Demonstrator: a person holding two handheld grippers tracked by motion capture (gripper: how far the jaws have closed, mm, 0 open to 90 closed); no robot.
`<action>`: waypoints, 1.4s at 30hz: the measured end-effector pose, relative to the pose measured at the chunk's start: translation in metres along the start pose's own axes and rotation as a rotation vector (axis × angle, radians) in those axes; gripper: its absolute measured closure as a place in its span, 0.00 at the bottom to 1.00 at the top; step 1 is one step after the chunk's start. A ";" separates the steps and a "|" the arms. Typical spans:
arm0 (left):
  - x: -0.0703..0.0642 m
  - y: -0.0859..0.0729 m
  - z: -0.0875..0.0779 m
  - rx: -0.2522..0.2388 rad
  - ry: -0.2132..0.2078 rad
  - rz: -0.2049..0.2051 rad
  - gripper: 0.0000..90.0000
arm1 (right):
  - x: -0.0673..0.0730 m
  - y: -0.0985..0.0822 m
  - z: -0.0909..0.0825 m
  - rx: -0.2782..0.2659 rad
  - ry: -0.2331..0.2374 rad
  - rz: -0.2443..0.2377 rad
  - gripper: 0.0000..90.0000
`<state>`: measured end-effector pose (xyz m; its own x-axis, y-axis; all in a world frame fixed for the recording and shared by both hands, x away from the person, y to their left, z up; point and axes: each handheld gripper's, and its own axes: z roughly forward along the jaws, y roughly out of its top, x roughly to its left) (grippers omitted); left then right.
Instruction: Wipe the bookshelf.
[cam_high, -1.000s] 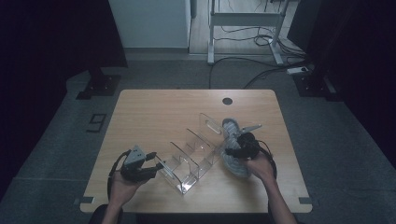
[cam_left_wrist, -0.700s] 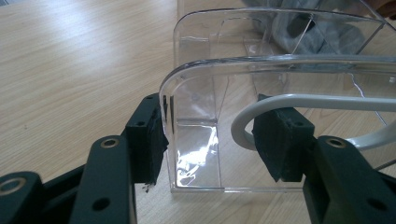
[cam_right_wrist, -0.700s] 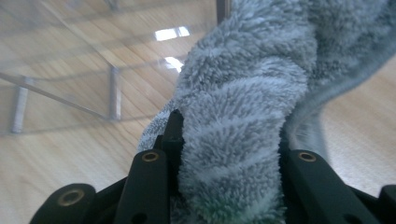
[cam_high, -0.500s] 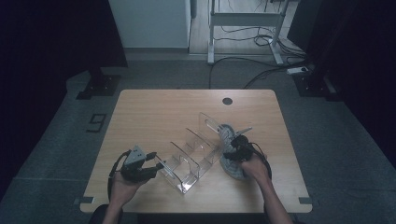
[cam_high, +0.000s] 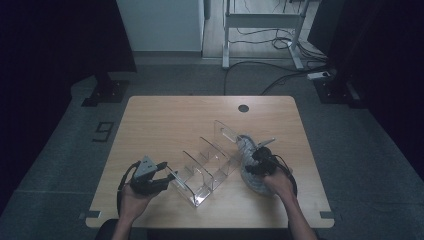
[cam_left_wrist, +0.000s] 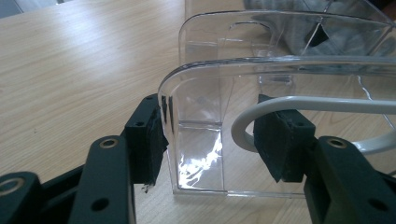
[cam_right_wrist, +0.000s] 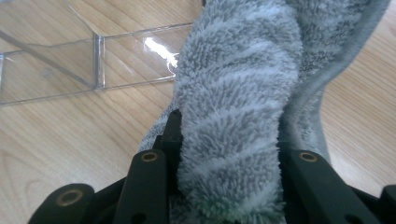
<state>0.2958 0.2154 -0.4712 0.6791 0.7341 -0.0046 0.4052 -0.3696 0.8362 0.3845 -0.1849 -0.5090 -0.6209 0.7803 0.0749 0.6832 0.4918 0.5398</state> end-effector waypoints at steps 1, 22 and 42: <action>0.000 0.000 0.000 0.000 0.001 0.002 0.50 | 0.000 -0.001 -0.003 -0.008 -0.002 0.002 0.70; -0.002 0.001 0.000 0.004 0.011 0.005 0.50 | 0.028 -0.014 -0.043 -0.101 0.084 -0.019 0.68; -0.004 0.004 0.001 0.025 0.008 0.008 0.51 | 0.066 0.006 -0.025 -0.115 0.167 -0.159 0.69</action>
<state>0.2952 0.2103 -0.4683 0.6778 0.7352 0.0065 0.4146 -0.3895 0.8224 0.3384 -0.1399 -0.4800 -0.7784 0.6174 0.1133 0.5294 0.5487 0.6470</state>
